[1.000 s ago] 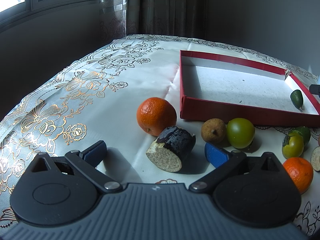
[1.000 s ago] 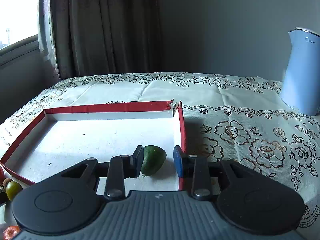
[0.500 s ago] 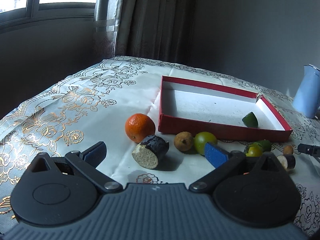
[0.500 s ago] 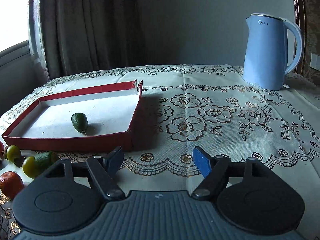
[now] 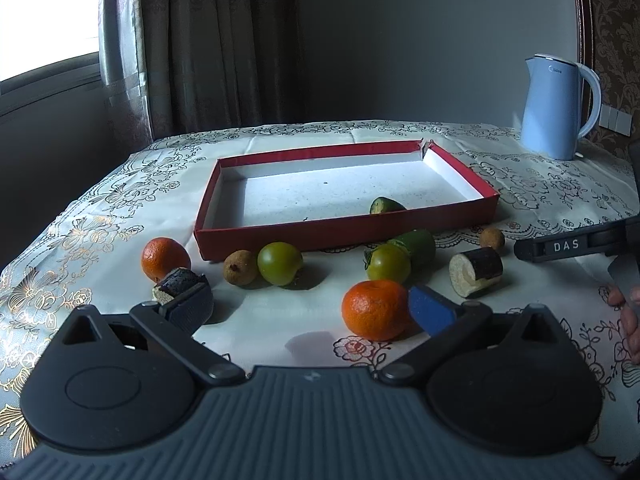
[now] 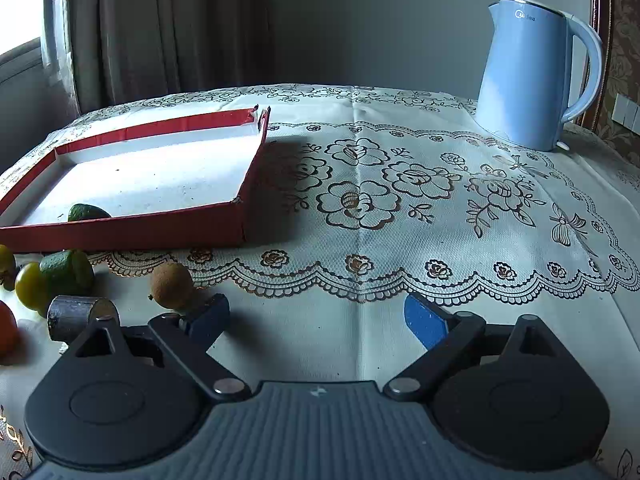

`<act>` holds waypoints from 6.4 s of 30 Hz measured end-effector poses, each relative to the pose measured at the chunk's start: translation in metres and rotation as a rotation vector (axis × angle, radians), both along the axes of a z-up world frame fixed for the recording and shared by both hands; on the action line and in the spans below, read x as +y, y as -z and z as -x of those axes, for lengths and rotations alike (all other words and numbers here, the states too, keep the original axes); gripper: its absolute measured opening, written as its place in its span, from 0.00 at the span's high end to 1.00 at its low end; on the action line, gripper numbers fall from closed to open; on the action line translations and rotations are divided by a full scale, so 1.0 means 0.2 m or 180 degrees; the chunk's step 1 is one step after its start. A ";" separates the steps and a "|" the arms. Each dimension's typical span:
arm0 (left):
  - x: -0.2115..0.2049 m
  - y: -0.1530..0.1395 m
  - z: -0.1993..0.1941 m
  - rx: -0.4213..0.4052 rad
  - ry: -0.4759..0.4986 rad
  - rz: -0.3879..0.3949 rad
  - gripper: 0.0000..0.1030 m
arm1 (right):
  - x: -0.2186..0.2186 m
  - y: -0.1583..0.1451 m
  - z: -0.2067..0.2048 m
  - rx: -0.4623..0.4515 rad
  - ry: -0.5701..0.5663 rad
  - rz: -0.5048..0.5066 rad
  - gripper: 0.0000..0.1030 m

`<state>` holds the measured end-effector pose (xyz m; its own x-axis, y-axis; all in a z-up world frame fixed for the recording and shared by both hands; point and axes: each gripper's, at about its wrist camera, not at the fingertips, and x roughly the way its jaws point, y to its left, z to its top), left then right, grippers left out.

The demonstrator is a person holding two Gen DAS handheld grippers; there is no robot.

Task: Organize fruits
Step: 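Lower the left gripper onto the orange and close on it, then carry the orange into the red tray and open the left gripper, then close the right gripper on the dark cylindrical slice, then carry the dark slice into the red tray and open the right gripper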

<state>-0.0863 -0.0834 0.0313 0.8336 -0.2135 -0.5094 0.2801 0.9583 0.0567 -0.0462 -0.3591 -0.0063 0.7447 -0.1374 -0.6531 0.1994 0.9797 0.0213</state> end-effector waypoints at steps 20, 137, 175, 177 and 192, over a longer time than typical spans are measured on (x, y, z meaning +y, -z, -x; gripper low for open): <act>-0.16 0.13 -0.11 0.0356 0.0080 0.0112 0.59 | 0.00 0.01 0.00 0.0012 0.0015 0.0014 0.00; 0.77 0.12 -0.21 0.0221 -0.1409 0.0775 0.00 | 0.55 -0.03 0.17 -0.0398 -0.0874 0.0133 0.55; 0.63 0.14 -0.30 0.0470 -0.1257 0.0058 0.00 | 0.20 -0.21 -0.26 -0.0602 -0.0474 -0.0021 0.68; 0.63 0.14 -0.30 0.0471 -0.1257 0.0058 0.00 | 0.19 -0.20 -0.28 -0.0573 -0.0477 -0.0008 0.67; 0.63 0.14 -0.30 0.0478 -0.1258 0.0073 0.00 | 0.21 -0.13 -0.36 -0.0375 -0.0574 0.0030 0.68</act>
<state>-0.0259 0.0426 0.0032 0.7705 0.0950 -0.6304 -0.1057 0.9942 0.0206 0.0257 -0.3178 0.0187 0.8289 -0.0007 -0.5594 0.0176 0.9995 0.0248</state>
